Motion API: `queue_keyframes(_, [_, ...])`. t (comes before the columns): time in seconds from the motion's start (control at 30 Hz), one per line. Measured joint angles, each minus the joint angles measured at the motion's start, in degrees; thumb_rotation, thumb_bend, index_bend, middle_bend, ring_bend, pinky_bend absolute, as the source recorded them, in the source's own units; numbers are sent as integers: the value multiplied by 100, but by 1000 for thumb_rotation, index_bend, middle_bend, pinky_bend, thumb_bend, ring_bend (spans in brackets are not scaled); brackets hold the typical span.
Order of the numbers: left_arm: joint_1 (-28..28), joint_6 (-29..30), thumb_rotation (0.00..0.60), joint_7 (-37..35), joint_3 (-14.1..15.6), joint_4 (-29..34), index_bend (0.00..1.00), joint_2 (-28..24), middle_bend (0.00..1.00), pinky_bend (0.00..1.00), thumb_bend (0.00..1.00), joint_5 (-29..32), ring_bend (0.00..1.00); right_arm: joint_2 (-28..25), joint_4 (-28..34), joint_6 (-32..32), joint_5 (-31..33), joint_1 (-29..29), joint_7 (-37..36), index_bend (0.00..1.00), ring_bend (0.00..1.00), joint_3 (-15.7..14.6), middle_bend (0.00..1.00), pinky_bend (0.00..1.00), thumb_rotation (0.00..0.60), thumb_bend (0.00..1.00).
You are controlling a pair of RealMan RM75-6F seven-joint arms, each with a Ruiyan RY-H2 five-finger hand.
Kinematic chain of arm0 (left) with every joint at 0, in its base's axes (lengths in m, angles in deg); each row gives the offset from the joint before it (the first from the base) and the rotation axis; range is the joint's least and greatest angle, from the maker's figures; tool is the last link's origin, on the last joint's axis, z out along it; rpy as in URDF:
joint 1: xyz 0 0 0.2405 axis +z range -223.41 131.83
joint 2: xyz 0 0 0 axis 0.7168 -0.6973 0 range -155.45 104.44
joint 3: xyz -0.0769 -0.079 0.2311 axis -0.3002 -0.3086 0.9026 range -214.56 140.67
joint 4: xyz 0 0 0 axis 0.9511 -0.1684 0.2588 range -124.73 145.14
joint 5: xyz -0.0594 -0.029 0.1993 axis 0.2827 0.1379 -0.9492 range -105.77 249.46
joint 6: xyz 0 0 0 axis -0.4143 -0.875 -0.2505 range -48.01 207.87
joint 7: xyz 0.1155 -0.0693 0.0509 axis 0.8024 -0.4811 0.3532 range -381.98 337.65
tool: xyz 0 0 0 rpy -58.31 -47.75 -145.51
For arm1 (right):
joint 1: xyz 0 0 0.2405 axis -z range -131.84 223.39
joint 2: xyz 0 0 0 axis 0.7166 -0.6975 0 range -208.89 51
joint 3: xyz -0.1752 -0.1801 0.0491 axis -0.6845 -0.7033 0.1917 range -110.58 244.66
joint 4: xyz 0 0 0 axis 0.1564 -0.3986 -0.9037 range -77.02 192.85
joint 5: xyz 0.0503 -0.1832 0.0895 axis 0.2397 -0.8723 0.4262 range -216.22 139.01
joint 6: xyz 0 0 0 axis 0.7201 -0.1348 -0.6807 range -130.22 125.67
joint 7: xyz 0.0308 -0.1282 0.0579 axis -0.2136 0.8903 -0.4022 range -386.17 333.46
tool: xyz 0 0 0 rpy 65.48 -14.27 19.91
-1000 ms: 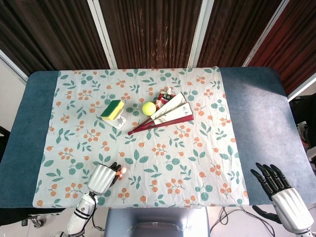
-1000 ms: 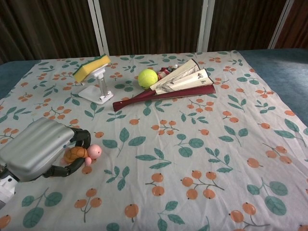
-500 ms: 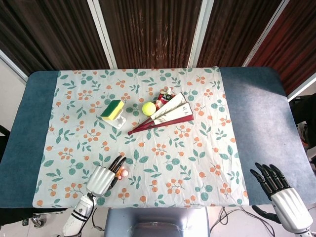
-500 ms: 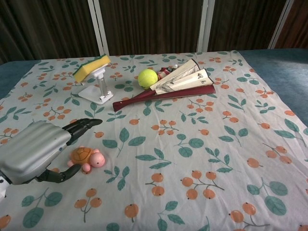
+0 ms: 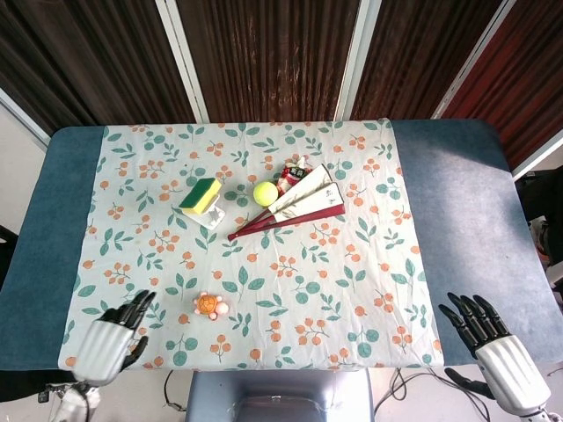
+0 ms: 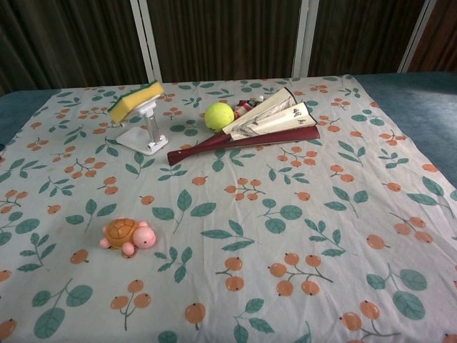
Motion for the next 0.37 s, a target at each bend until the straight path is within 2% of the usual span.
queue_keyframes(0.13, [530, 849, 600, -890, 164, -237, 0, -321, 121, 98, 361, 49, 76, 52, 35, 148, 33, -44, 117, 0, 0, 9, 0, 0, 600, 81])
queue_keyframes(0.27, [861, 1015, 600, -1695, 183, -363, 0, -727, 121, 97, 361, 216, 76, 100, 75, 334, 23, -110, 241, 0, 0, -9, 0, 0, 600, 81])
queue_keyframes(0.37, [1021, 1050, 600, -1825, 131, -421, 0, -874, 120, 97, 360, 236, 76, 115, 95, 371, 45, -136, 266, 0, 0, -10, 0, 0, 600, 81])
